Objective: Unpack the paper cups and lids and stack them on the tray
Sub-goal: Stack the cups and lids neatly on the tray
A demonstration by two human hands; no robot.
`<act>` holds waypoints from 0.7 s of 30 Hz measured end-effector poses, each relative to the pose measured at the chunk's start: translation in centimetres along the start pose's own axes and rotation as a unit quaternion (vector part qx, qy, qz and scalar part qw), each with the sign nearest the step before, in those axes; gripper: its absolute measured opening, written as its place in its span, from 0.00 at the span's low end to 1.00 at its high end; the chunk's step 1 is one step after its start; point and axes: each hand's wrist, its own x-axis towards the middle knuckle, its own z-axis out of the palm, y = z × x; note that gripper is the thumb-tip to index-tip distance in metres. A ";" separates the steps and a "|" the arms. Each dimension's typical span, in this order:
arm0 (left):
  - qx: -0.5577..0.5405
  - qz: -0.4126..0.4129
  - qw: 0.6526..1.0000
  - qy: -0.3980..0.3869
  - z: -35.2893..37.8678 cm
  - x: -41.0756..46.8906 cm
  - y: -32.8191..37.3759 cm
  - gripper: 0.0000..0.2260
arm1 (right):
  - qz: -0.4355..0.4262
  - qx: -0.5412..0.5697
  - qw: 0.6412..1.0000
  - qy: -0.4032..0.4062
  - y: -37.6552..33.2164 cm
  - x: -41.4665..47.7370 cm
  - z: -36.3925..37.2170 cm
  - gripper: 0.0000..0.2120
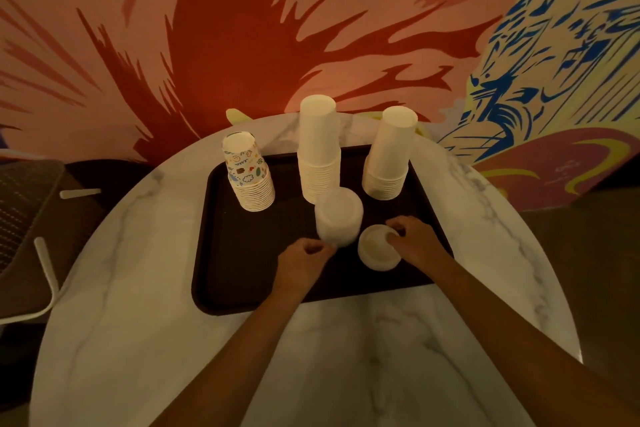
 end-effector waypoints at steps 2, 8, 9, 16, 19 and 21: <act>0.007 -0.018 0.999 -0.034 1.4 0.0 -0.2 0.14 | 0.003 0.000 1.000 -0.010 0.2 -0.2 0.0 0.17; 0.073 -0.026 0.995 -0.055 3.9 0.5 0.5 0.08 | 0.013 0.003 1.000 -0.025 0.5 -0.9 0.7 0.16; 0.090 -0.024 0.994 -0.050 3.9 0.6 0.5 0.12 | 0.013 0.004 1.000 -0.024 0.4 -1.1 0.9 0.16; 0.117 -0.037 0.992 -0.025 2.2 1.1 0.0 0.14 | 0.024 0.027 0.999 -0.026 -0.9 -1.8 2.7 0.16; 0.115 -0.044 0.992 -0.017 1.1 1.3 -0.5 0.14 | 0.024 0.030 0.999 -0.031 -1.5 -2.0 3.6 0.15; 0.116 -0.045 0.992 -0.012 0.3 1.4 -0.8 0.15 | 0.026 0.034 0.998 -0.035 -2.1 -2.2 4.2 0.15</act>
